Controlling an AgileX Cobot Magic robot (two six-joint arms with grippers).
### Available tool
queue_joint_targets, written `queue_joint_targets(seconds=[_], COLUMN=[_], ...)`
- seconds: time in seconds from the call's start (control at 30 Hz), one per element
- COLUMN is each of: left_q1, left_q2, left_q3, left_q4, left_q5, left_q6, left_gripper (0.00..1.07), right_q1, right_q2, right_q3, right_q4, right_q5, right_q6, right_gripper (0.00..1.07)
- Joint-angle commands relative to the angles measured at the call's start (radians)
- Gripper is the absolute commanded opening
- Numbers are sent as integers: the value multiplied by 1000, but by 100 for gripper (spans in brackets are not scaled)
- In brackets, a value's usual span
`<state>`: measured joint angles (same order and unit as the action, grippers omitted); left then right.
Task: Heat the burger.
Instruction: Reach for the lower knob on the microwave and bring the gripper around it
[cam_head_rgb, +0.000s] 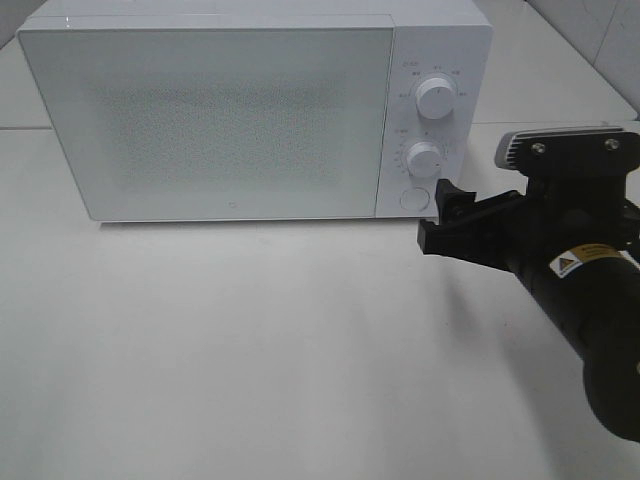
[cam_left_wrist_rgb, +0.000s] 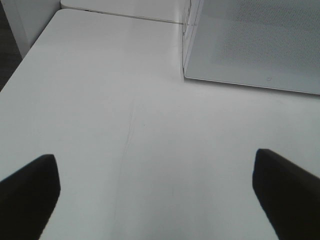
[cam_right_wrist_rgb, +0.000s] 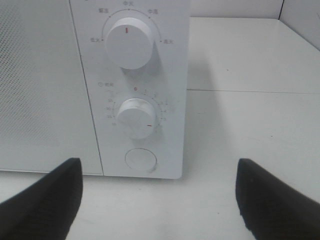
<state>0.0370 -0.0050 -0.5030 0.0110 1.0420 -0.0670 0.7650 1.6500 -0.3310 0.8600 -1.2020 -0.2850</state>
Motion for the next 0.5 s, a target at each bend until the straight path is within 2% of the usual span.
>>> queue_joint_targets(seconds=[0.03,0.17,0.5], left_q1=[6,6,6], left_q2=[-25,-25,-25], left_q3=[3,3,3], left_q4=[-11,-11,-11], left_q5=[-7,-7,-7], left_q6=[-4,-4,-4], left_gripper=[100,100,100], right_q1=[27,45,45], right_q2=[23,70,79], right_q3=[-36,-83,-91], right_q4=[23,24,30], right_q5=[-72,-63,-40], right_q6=[-28,-47,-44], right_gripper=[76,76,76])
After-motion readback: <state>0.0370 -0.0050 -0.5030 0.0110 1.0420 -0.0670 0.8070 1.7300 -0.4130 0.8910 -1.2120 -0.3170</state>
